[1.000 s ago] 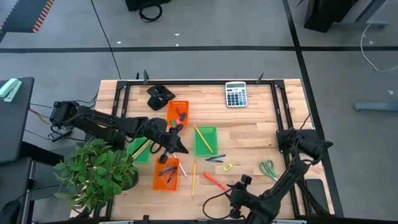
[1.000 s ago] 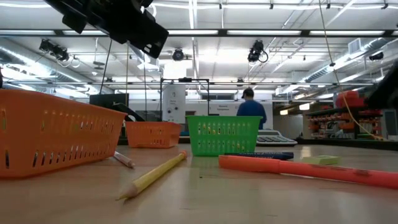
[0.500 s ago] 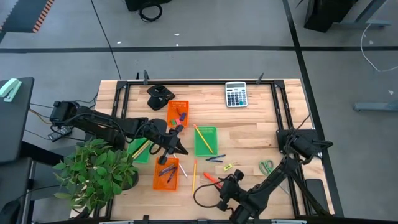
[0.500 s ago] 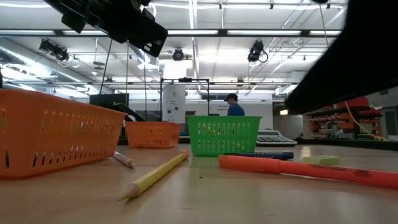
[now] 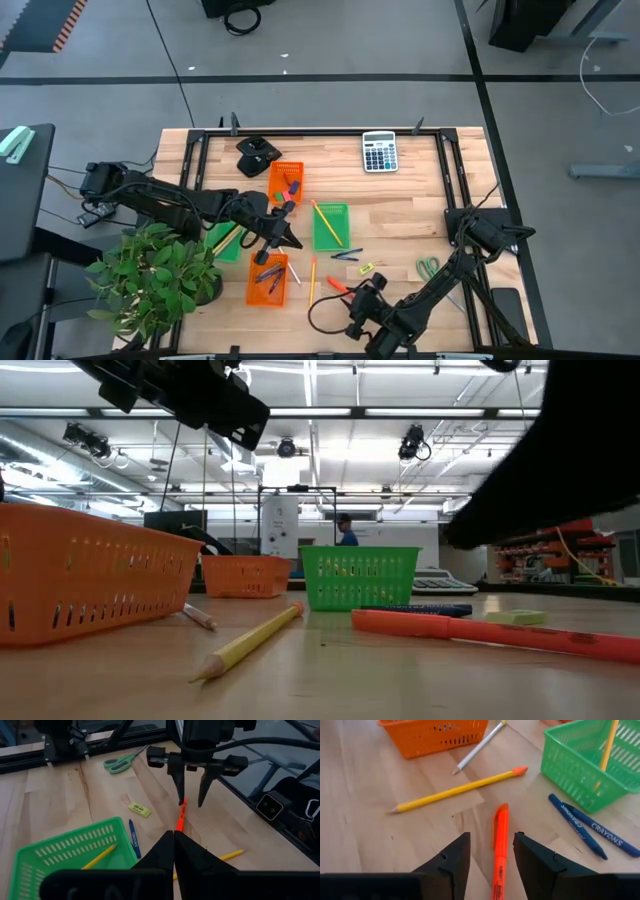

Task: Sort crayons/erasers/pens/pencils in bins
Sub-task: Put the orange pen into the left green basket

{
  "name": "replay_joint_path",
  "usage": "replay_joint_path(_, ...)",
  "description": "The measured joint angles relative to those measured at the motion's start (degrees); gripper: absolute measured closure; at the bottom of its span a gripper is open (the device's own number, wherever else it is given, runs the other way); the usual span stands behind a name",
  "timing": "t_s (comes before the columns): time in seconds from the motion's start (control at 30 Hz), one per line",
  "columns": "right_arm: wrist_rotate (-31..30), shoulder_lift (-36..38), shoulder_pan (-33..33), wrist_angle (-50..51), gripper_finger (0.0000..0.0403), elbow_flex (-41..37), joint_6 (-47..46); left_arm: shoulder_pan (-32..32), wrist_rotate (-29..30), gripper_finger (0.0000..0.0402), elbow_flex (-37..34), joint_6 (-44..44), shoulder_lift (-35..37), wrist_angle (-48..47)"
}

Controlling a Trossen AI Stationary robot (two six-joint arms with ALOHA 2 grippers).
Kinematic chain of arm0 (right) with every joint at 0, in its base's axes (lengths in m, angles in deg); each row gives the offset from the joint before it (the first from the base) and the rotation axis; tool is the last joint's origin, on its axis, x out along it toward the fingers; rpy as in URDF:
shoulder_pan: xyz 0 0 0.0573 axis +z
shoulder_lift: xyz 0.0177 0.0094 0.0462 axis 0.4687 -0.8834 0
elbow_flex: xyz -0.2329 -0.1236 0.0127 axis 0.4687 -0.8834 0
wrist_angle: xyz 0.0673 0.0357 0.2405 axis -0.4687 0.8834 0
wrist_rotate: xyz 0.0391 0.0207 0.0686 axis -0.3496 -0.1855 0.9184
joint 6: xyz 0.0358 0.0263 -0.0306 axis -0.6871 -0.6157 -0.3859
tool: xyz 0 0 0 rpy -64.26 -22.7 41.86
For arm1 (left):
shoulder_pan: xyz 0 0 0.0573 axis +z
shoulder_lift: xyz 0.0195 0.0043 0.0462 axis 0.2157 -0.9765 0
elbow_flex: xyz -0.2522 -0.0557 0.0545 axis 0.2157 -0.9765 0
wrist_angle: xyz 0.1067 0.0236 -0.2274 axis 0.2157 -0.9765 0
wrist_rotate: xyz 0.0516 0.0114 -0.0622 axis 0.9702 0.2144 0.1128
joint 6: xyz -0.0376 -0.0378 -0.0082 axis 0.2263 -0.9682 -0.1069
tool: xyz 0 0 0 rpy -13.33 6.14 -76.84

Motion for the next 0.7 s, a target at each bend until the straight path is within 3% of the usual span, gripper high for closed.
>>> replay_joint_path(0.37,-1.68,0.00,4.69,-8.82,0.0247,-9.85,-7.05,0.00,3.19,0.0385,0.00,1.02,0.00,0.37)
replay_joint_path(0.7,-1.94,0.00,4.90,-9.42,0.0247,-11.23,-7.48,0.32,3.37,0.0378,0.00,1.48,-0.02,0.36)
